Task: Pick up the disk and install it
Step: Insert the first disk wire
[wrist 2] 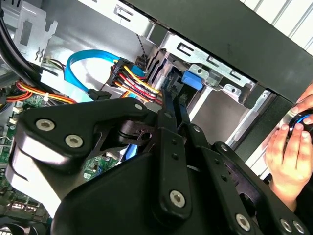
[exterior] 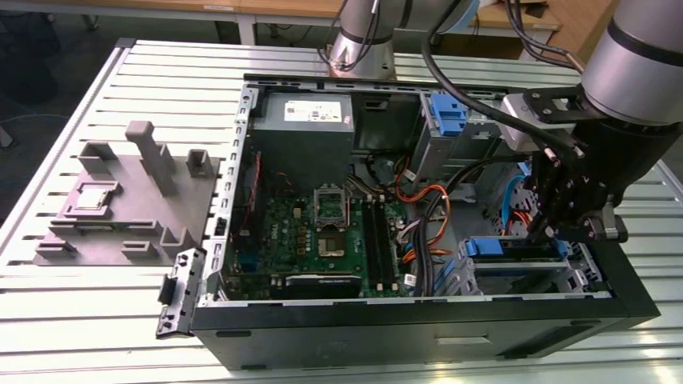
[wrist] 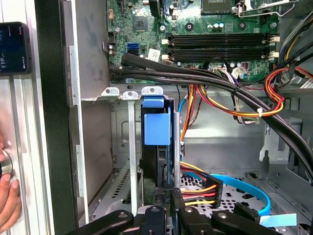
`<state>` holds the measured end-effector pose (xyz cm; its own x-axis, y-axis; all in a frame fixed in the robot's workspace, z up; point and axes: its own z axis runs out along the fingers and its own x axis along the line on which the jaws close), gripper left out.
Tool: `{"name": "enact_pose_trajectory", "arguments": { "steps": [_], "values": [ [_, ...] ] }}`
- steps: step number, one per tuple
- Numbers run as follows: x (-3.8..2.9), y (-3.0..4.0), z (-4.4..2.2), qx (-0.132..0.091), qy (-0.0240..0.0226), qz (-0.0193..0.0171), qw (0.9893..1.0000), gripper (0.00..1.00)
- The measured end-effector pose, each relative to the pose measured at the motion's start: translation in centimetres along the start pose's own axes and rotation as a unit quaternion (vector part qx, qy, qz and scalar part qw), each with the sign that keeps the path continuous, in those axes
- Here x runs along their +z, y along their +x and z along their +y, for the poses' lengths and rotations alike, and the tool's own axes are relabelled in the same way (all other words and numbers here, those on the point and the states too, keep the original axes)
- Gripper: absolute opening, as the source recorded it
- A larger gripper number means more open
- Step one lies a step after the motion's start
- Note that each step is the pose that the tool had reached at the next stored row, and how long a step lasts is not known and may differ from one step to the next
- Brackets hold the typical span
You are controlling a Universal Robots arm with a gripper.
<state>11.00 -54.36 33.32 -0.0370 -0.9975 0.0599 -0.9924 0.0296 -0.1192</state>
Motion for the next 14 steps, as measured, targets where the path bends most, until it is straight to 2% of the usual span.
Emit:
{"name": "enact_pose_trajectory", "arguments": {
  "steps": [14],
  "values": [
    [0.61,-0.03,0.07,0.003,-0.0002,0.0007,1.0,0.16]
  ]
}}
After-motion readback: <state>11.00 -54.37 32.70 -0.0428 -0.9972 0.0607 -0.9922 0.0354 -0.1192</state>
